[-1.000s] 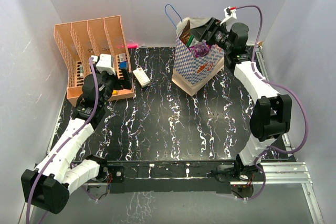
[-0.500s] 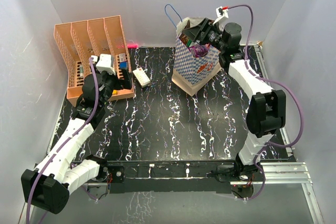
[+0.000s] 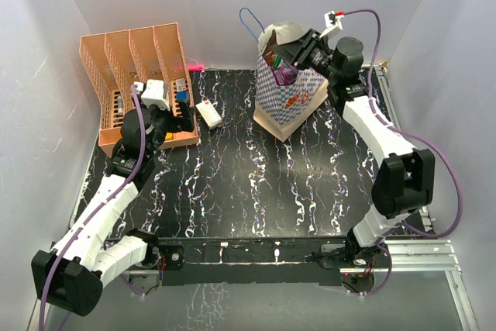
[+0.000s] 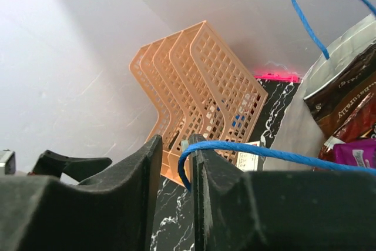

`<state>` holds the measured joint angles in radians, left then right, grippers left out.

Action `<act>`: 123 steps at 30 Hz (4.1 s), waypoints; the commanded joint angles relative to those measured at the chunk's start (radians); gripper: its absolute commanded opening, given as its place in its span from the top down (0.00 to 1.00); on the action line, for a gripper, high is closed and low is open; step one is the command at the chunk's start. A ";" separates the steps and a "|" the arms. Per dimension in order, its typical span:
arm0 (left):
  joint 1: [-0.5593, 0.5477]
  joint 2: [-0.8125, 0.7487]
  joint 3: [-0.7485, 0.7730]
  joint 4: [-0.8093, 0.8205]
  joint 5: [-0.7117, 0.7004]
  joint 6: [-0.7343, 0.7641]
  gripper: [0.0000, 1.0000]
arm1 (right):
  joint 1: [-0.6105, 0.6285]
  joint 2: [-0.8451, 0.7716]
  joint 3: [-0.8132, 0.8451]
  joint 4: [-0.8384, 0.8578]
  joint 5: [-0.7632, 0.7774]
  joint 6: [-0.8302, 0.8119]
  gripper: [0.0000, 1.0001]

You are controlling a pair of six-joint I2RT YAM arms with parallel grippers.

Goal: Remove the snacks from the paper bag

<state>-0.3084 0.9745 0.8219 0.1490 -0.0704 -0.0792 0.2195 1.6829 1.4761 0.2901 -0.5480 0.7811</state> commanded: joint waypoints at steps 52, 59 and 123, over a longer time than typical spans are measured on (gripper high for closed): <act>-0.247 0.684 0.607 0.150 0.276 -0.788 0.14 | 0.356 -1.282 -0.286 -1.028 0.872 -0.254 0.89; -0.270 0.939 0.851 0.132 0.291 -0.803 0.41 | 0.355 -1.325 -0.326 -0.959 0.909 -0.254 0.88; -0.039 -0.038 0.657 -0.491 0.069 -0.257 1.00 | 0.549 -0.696 -0.511 -0.429 0.205 -0.185 0.85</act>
<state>-0.3511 1.0409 1.4876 -0.5564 -0.0952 -0.3744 0.7681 1.0626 1.0084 -0.0757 -0.5308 0.5648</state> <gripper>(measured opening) 0.008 0.153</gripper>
